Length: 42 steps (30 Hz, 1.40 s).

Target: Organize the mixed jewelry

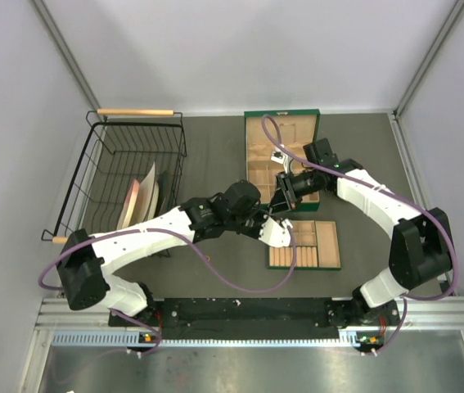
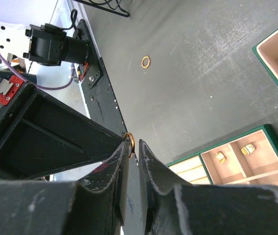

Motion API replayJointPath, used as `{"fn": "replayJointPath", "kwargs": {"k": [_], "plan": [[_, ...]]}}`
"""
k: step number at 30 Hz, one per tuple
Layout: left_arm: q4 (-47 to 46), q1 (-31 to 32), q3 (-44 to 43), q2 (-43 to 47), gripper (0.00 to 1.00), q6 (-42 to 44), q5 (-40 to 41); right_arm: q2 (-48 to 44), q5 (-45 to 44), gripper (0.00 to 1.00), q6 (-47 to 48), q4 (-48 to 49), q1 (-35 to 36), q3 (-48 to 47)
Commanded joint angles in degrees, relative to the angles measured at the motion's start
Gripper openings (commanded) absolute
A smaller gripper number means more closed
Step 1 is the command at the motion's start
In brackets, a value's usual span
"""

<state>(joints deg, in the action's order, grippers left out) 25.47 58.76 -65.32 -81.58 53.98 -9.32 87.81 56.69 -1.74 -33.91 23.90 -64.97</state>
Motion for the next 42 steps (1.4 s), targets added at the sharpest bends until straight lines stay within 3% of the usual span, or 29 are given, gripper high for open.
{"fn": "replayJointPath", "kwargs": {"k": [1,3,5,9,10,16,23,30,35,42], "plan": [[-2.8,0.3,0.89,0.37,0.0,0.25,0.01,0.08,1.41,0.1,0.59,1.39,0.8,-2.88],[-3.24,0.3,1.07,0.46,0.0,-0.1,0.36,-0.09,1.59,0.01,0.68,1.3,0.8,-2.88],[-3.67,0.21,1.07,0.46,0.0,-1.41,0.79,-0.36,0.8,0.0,0.68,1.39,0.88,-2.88],[-4.82,0.21,1.86,0.98,0.23,-5.02,3.87,-1.58,-0.96,0.0,1.03,1.3,0.8,-2.88],[-6.04,0.13,2.38,1.42,0.35,-5.54,4.74,-1.85,-1.49,0.0,0.95,1.3,0.8,-2.97],[-10.88,-1.63,5.29,6.08,0.56,-11.77,5.11,-4.13,-3.86,0.0,1.12,0.43,-1.48,-5.43],[-11.15,-13.12,1.08,9.77,0.59,-31.43,-7.44,-7.83,-7.81,0.0,4.11,-0.28,-2.1,-7.45],[-15.26,-22.81,-4.02,7.32,0.6,-50.26,-28.97,-11.96,-8.87,0.0,2.27,3.4,-2.1,-12.28],[-29.32,-24.74,-2.54,4.86,0.6,-66.85,-40.32,-14.59,-9.84,0.0,-3.61,10.95,-2.1,-12.11],[-49.98,-26.77,1.77,1.78,0.62,-86.13,-44.38,-16.71,-10.63,0.0,-10.56,17.74,-2.1,-11.14]]}}
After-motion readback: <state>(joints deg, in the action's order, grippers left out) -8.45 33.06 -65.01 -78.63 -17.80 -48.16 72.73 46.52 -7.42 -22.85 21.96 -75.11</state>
